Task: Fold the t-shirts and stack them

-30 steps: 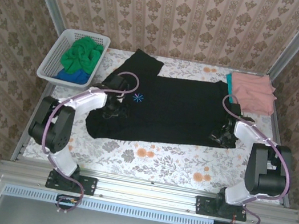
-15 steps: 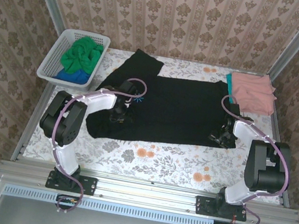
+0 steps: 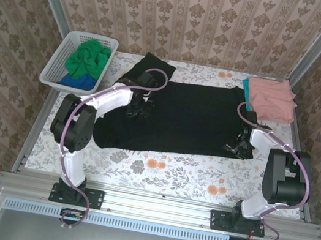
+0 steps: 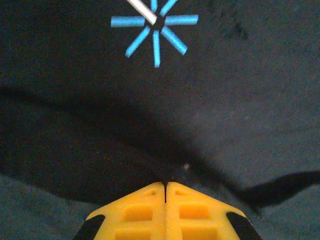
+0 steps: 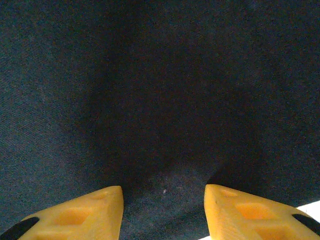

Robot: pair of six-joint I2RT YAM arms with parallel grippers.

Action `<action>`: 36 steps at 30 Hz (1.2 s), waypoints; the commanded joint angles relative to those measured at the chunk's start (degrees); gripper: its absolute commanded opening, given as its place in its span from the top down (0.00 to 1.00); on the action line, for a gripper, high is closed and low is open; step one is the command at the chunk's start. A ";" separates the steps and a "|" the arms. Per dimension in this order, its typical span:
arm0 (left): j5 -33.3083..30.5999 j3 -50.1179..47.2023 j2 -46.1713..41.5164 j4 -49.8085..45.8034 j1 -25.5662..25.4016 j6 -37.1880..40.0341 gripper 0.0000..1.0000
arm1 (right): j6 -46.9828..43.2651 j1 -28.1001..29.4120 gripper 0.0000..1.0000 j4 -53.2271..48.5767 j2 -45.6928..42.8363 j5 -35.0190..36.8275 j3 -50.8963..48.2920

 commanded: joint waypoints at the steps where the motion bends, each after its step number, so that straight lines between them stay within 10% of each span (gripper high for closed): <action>1: -3.43 6.68 4.71 -6.45 -0.20 5.46 1.00 | -0.55 -0.10 0.51 -0.12 0.37 -0.26 0.44; 12: -3.26 24.32 16.83 -11.02 -1.06 11.48 1.00 | -0.58 -0.06 0.52 0.10 0.88 -0.47 0.14; 15: -1.77 28.63 19.83 -12.41 -1.75 12.62 0.67 | -0.67 -0.05 0.52 0.15 0.82 -0.53 -0.02; 19: 2.93 30.76 22.14 -12.22 -1.26 13.12 0.68 | -0.84 -0.06 0.52 -0.13 0.52 -0.31 -0.10; 29: -4.20 19.95 6.74 -8.78 1.64 9.85 0.40 | -1.25 -0.06 0.51 -0.56 -0.98 0.14 -0.47; 36: -1.70 7.23 -0.44 -4.70 1.04 9.68 0.39 | -1.24 -0.06 0.52 -0.21 -0.38 0.22 -0.54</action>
